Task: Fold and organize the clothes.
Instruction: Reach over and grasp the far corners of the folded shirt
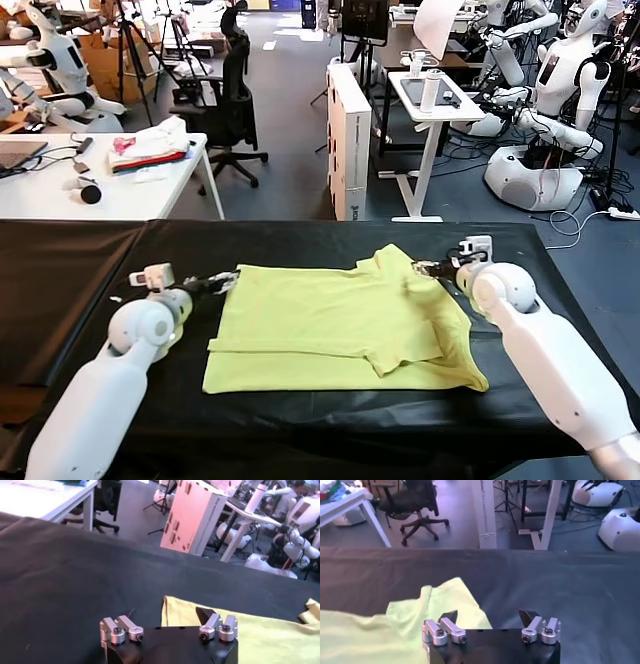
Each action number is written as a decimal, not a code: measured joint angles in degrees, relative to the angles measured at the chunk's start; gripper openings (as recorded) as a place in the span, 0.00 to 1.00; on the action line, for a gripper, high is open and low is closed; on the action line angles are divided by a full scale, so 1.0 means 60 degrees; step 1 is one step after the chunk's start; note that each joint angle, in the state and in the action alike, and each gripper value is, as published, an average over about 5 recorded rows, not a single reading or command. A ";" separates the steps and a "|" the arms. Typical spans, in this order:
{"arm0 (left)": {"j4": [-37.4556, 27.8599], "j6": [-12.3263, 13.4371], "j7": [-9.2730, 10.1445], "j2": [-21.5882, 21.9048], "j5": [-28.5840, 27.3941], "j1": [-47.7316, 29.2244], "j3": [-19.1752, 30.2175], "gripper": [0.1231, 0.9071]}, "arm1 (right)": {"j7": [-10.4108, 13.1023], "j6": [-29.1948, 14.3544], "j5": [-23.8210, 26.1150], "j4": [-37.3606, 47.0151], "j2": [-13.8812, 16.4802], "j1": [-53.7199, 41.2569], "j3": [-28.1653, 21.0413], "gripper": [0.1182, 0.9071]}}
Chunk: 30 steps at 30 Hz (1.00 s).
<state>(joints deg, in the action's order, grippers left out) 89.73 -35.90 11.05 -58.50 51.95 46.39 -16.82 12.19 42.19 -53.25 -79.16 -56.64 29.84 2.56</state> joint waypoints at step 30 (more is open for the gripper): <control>-0.1718 0.0418 -0.0441 -0.0690 -0.0837 -0.0981 0.0690 0.92 | -0.0055 0.0000 0.0047 -0.0106 0.0084 0.0256 -0.0016 0.80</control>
<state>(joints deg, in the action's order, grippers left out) 79.42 -33.39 8.41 -62.64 46.93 40.50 -12.68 11.86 42.20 -52.97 -79.80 -56.14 31.38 2.47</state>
